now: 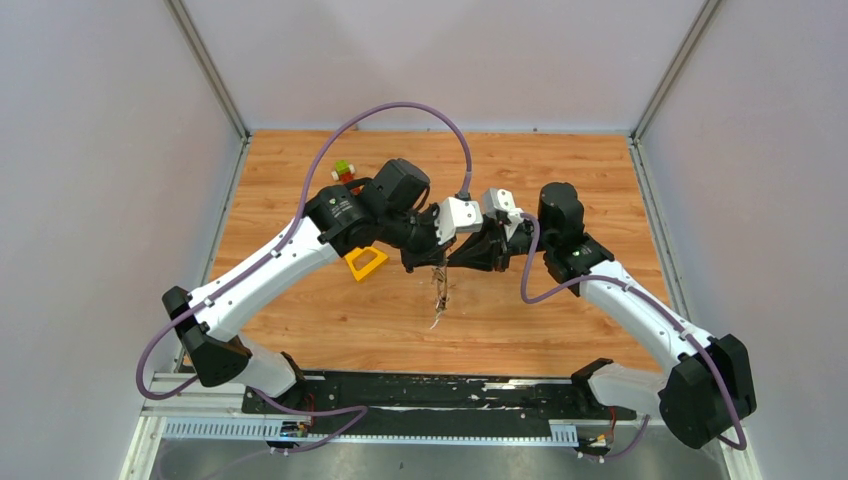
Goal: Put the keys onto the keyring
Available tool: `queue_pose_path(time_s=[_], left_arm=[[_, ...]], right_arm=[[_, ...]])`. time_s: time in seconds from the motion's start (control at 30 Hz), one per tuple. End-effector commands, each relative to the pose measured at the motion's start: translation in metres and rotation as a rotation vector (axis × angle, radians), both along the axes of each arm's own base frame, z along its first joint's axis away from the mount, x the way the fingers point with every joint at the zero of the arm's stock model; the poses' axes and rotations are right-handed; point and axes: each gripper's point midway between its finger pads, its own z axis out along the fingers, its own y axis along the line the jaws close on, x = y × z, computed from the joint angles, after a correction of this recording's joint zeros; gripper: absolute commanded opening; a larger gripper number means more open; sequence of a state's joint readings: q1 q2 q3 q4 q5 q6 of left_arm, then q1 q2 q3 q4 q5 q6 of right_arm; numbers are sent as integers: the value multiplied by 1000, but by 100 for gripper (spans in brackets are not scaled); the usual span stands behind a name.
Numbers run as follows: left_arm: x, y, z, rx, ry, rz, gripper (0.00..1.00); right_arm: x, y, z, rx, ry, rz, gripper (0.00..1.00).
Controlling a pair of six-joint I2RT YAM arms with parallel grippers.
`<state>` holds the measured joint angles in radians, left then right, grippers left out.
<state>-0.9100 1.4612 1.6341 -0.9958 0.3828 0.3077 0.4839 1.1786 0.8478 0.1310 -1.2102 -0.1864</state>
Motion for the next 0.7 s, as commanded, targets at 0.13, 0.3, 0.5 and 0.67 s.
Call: queue_pose_path(time_s=[0.13,0.3,0.5,0.67], left_arm=[[-4,-9,23,-97,-29,-19,0],[-4,-10,21,-106,-31,-17,0],[-4,-9,26,-145,-74,-26,5],[-3,-5,43,-229,-168,-43,26]], right_arm=[[-1,3,6,12,-37,18,3],[-2,2,10,18,-57,11,0],[-3,-2,20,33,-101,-11,0],[-5,-7,30,51,-116,-20,0]])
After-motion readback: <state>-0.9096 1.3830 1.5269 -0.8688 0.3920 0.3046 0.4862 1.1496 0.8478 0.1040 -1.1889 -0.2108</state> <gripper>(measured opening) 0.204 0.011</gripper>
